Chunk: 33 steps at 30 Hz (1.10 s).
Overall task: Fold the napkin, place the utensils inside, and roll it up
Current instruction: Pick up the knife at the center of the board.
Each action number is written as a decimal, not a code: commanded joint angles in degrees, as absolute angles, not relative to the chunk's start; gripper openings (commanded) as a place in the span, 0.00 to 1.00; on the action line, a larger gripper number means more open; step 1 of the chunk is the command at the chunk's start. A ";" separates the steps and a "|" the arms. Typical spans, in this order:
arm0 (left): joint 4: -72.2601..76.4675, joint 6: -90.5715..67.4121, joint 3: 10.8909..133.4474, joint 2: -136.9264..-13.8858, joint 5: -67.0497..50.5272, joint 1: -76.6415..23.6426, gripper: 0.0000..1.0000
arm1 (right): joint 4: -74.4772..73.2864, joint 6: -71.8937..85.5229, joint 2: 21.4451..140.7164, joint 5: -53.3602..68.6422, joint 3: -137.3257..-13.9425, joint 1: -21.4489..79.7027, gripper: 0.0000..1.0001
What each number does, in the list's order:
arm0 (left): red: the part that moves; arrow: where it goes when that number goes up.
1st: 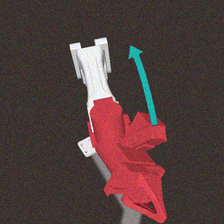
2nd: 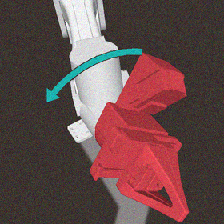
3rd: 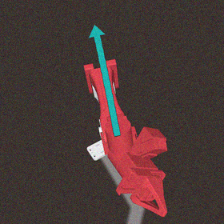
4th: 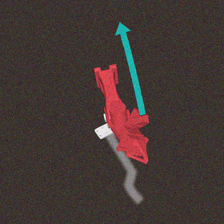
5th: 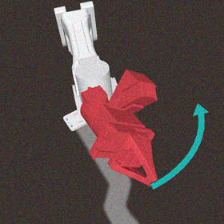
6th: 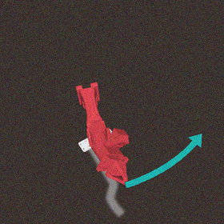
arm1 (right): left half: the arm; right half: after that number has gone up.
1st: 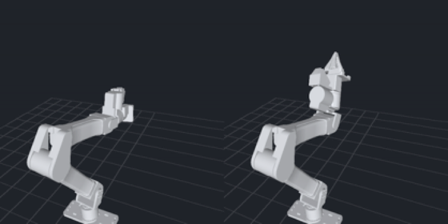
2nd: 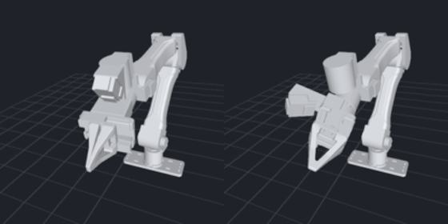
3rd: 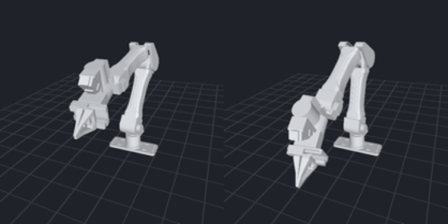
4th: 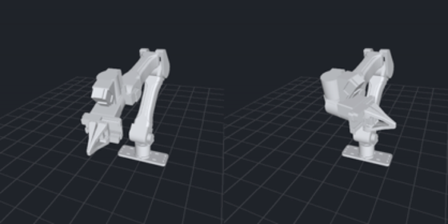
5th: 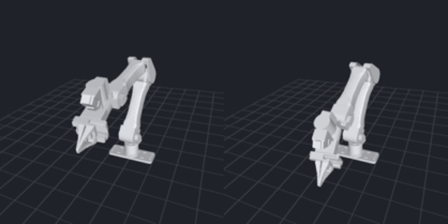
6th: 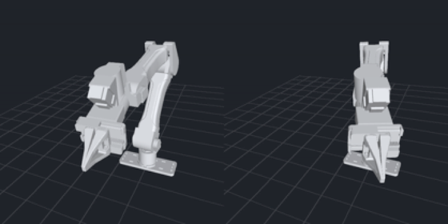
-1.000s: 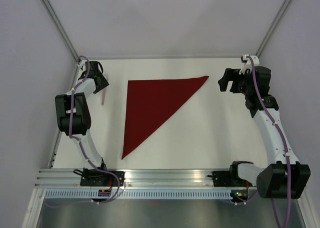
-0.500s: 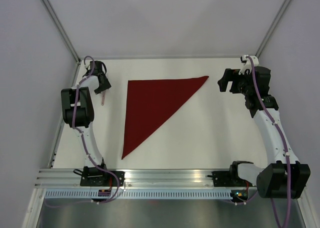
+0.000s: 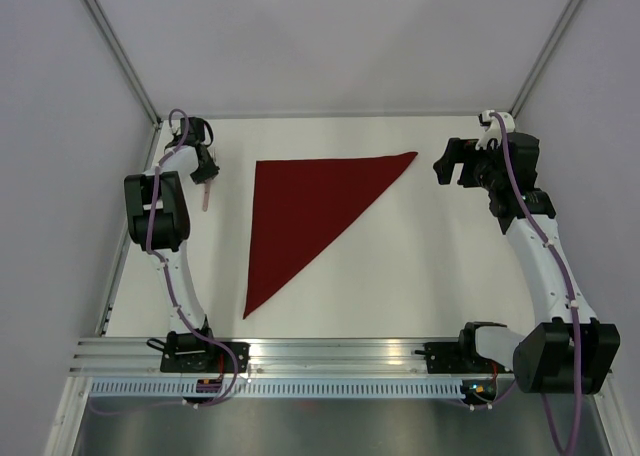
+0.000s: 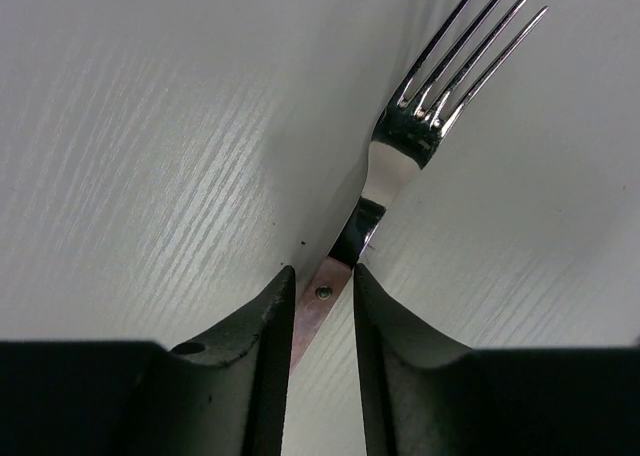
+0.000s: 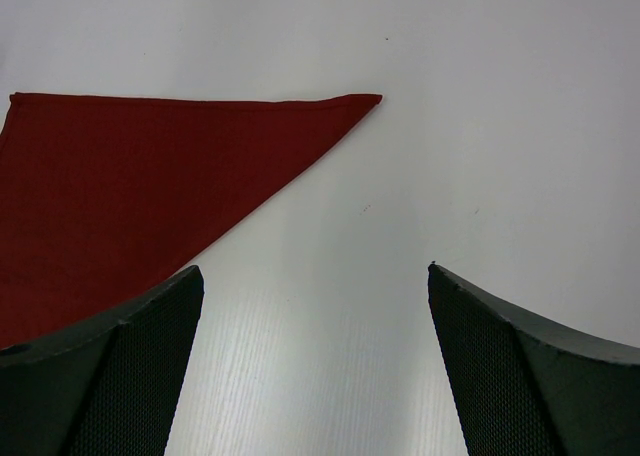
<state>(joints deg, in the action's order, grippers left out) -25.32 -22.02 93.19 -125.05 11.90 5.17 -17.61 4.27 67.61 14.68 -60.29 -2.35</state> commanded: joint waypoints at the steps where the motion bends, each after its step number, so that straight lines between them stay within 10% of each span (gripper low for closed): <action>1: -29.53 -22.50 94.75 -126.56 10.81 5.36 0.33 | -17.05 4.83 68.20 15.20 -60.29 -2.02 0.98; 15: -30.85 -23.82 92.29 -125.16 9.05 5.36 0.02 | -17.14 4.92 68.55 15.03 -60.21 -2.02 0.98; 33: -30.41 -16.53 90.27 -110.49 0.71 4.84 0.02 | -16.96 4.57 69.43 13.89 -60.21 -2.11 0.98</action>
